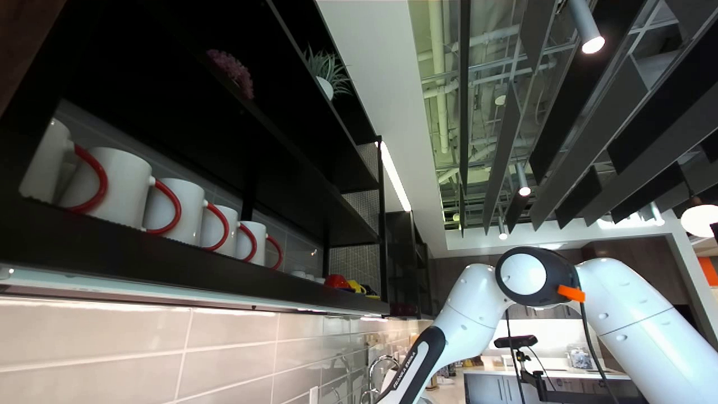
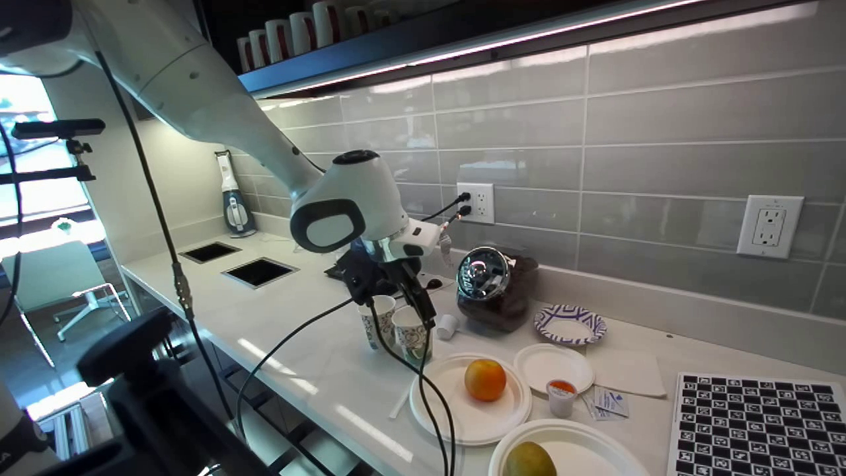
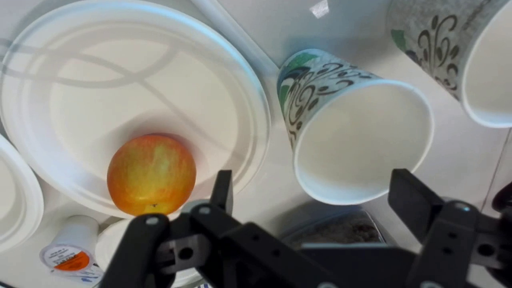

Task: Pick up the two coffee cups from the cabinet and put them on the counter.

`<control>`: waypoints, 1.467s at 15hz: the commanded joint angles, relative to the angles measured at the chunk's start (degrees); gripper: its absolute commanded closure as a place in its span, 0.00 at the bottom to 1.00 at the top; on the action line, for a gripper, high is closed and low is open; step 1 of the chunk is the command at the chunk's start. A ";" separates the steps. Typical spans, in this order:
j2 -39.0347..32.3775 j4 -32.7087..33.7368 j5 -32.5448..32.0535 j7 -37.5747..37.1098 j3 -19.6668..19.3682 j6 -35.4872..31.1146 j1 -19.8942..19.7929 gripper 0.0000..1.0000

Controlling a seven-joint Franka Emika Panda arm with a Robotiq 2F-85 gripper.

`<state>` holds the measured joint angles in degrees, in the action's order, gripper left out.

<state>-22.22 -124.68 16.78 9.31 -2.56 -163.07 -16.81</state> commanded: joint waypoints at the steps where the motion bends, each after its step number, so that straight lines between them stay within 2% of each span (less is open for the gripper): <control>1: 4.25 -3.05 -4.97 -1.50 -2.27 0.31 2.20 0.00; 8: 10.64 -5.96 -8.99 4.30 -0.94 5.95 3.03 0.00; 13: 14.70 -7.69 -7.77 8.70 -0.17 9.87 4.34 0.00; 21: 17.06 -8.66 -8.83 9.80 -1.30 12.40 5.95 0.00; 22: 15.15 -7.21 -7.61 9.14 -1.20 11.23 5.96 0.00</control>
<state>-7.12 -131.93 9.17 18.57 -3.05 -151.96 -11.60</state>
